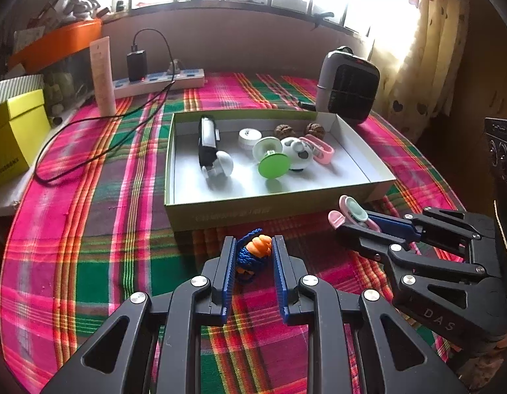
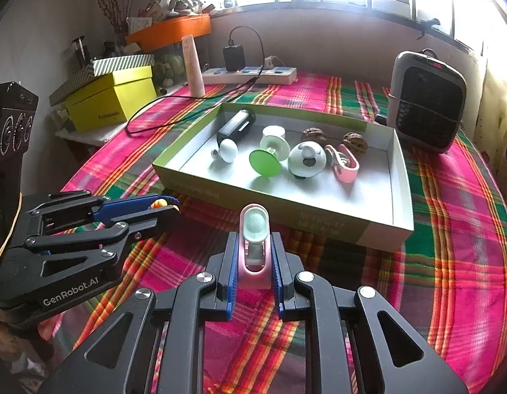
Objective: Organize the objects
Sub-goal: 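Carry the toy in the left tool and pink clip in the right tool into the tray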
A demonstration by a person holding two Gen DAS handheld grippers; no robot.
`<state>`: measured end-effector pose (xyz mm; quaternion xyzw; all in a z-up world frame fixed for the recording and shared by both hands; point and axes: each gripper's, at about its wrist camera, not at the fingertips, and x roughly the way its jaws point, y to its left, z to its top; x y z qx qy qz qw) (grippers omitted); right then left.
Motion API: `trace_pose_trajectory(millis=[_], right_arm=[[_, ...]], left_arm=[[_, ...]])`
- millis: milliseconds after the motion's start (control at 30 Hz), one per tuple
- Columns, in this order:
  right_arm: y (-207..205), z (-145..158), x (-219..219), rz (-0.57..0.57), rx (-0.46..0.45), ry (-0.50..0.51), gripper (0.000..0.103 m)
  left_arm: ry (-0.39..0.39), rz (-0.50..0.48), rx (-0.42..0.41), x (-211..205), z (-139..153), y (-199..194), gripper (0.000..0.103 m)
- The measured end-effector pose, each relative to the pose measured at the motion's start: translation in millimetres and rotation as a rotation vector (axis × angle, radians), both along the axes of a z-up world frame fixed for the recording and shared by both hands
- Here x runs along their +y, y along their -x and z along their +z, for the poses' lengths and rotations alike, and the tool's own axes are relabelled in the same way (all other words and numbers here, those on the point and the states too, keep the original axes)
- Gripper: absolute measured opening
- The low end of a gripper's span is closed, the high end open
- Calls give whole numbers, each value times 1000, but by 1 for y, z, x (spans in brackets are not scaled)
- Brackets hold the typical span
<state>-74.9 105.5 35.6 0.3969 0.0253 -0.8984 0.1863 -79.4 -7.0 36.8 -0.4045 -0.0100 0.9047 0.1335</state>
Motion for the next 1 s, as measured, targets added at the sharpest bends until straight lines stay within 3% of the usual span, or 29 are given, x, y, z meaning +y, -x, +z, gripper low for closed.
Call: trace_pose_trajectory(millis=[1000], right_arm=[[17, 21, 33, -79, 54, 21, 18]], left_arm=[[-20, -4, 53, 11, 25, 30, 20]])
